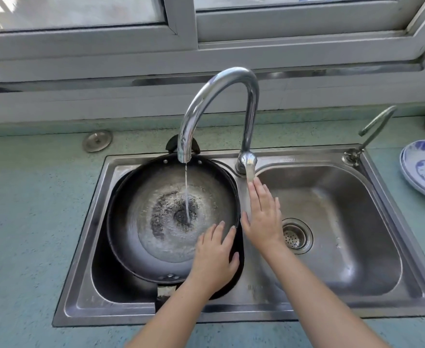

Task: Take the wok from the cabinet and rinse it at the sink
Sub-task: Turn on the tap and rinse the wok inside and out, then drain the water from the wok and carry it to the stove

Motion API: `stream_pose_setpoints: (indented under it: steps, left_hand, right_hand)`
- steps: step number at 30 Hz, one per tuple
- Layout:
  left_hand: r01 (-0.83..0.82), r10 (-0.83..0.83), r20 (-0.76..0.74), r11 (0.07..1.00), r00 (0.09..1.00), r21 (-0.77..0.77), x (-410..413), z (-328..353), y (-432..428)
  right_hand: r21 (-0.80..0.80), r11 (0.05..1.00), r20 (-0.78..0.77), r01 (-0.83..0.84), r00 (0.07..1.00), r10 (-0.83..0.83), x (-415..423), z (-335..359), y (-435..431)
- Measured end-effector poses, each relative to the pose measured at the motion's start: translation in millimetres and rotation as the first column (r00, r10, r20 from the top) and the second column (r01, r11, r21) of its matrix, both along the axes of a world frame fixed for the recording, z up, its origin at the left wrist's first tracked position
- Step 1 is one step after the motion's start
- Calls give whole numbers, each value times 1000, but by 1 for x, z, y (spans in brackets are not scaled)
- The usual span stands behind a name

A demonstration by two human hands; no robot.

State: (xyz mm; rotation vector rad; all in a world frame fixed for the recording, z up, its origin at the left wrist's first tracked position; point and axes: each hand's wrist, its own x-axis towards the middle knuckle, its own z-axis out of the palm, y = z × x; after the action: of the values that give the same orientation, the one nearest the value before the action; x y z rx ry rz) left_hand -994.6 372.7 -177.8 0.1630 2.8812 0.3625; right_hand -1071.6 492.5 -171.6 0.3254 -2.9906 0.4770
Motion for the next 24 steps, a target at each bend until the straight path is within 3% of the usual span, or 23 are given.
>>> stream_pose_setpoints:
  steps: [5, 10, 16, 24]
  left_hand:
    - [-41, 42, -60, 999, 997, 27, 11, 7, -4]
    - [-93, 102, -115, 993, 988, 76, 33, 16, -18]
    - [-139, 160, -147, 980, 976, 146, 72, 24, -44]
    - [-201, 233, -153, 959, 960, 202, 137, 22, -71]
  right_hand:
    - [21, 999, 20, 45, 999, -46, 3, 4, -4]
    - [-64, 993, 39, 103, 994, -101, 27, 5, -10]
    - [-262, 959, 67, 112, 993, -98, 84, 3, -27]
    - [-261, 964, 141, 50, 990, -13, 157, 14, -60]
